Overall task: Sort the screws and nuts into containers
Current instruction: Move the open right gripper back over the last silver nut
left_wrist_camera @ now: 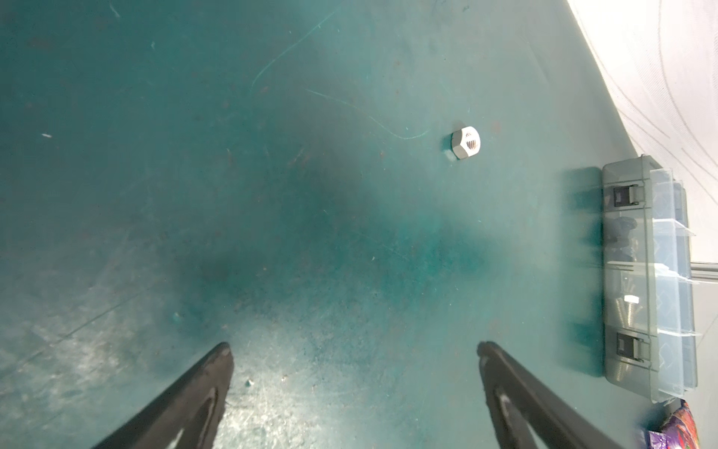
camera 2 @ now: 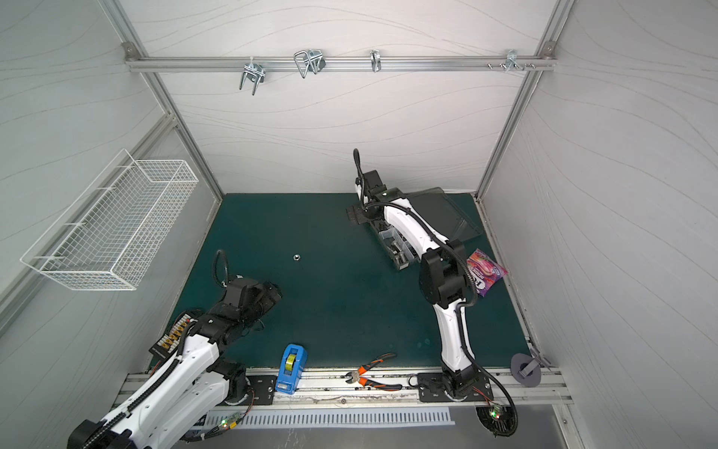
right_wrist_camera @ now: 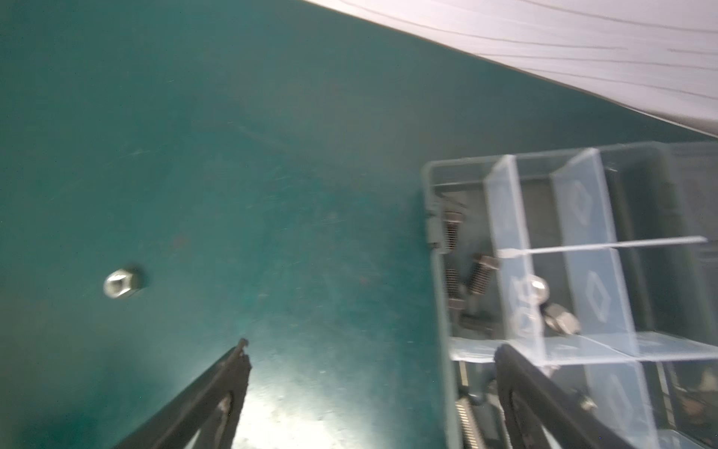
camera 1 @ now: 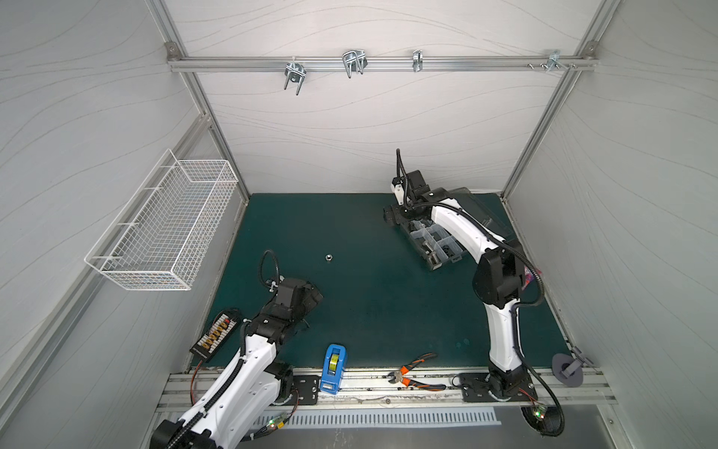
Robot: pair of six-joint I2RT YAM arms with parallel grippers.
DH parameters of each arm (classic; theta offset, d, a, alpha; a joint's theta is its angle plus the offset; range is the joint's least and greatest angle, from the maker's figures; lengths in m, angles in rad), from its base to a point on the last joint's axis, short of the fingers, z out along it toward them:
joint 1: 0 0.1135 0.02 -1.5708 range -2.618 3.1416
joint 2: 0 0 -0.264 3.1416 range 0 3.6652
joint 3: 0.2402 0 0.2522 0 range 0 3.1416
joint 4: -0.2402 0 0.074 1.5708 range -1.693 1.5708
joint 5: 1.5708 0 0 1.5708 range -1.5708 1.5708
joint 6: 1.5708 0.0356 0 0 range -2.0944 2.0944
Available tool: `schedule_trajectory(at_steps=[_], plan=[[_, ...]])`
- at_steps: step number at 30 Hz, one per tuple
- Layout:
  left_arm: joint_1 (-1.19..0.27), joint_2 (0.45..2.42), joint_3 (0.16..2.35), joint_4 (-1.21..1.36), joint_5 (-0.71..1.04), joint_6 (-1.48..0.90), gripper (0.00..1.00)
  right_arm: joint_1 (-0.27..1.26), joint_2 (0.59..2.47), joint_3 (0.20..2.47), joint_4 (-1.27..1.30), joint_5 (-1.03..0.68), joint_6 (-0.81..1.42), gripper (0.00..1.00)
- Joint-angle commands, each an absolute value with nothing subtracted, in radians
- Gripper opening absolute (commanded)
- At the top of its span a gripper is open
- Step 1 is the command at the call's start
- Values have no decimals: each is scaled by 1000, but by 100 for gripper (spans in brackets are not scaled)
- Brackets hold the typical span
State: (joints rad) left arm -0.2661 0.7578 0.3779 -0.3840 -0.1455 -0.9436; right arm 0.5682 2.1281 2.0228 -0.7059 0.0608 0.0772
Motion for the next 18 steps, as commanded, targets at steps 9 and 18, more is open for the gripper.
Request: schedule_trajectory(at_steps=[9, 18], plan=[[-261, 746, 382, -373, -157, -956, 99, 720, 2255, 2129, -719, 36, 65, 99], [-261, 744, 374, -370, -157, -959, 99, 773, 2342, 2159, -674, -8, 72, 99]])
